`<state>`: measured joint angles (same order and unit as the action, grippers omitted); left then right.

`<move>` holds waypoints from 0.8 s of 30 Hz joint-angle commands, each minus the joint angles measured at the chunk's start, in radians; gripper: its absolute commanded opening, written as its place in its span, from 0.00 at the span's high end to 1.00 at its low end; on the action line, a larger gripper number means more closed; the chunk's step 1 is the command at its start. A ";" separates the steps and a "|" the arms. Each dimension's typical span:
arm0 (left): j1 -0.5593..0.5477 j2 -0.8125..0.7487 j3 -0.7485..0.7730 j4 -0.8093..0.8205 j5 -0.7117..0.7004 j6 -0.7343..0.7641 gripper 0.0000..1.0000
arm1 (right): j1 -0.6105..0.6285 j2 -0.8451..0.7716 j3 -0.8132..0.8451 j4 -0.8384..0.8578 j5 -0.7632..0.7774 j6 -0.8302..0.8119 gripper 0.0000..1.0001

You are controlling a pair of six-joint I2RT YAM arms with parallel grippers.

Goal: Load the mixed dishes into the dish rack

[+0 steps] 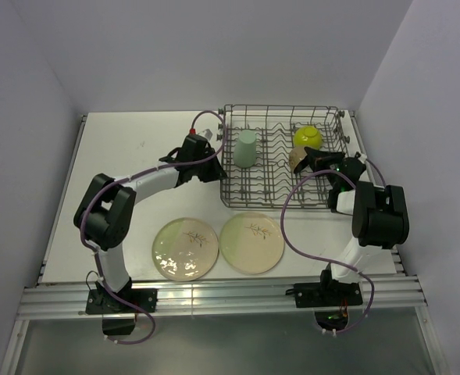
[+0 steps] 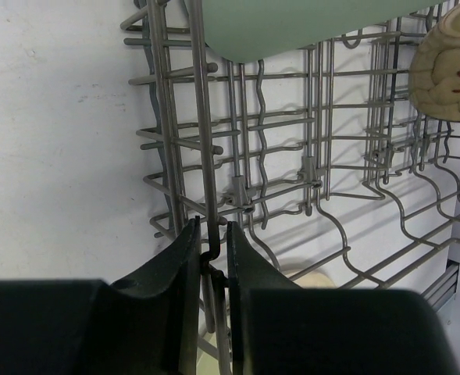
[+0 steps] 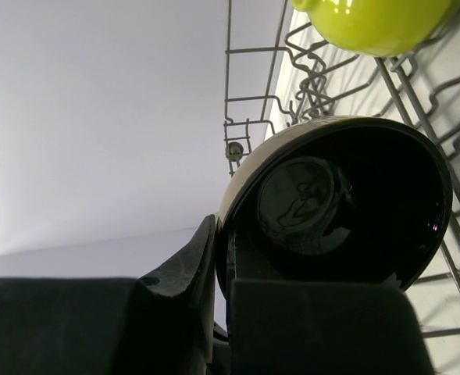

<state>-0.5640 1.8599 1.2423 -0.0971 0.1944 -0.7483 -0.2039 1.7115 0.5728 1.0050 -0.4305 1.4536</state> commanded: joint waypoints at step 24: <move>-0.011 -0.037 0.000 0.077 0.077 -0.023 1.00 | -0.009 0.151 0.035 0.250 0.073 0.013 1.00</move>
<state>-0.5640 1.8565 1.2419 -0.0917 0.2153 -0.7540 -0.2073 1.8503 0.6250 1.1347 -0.3923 1.4506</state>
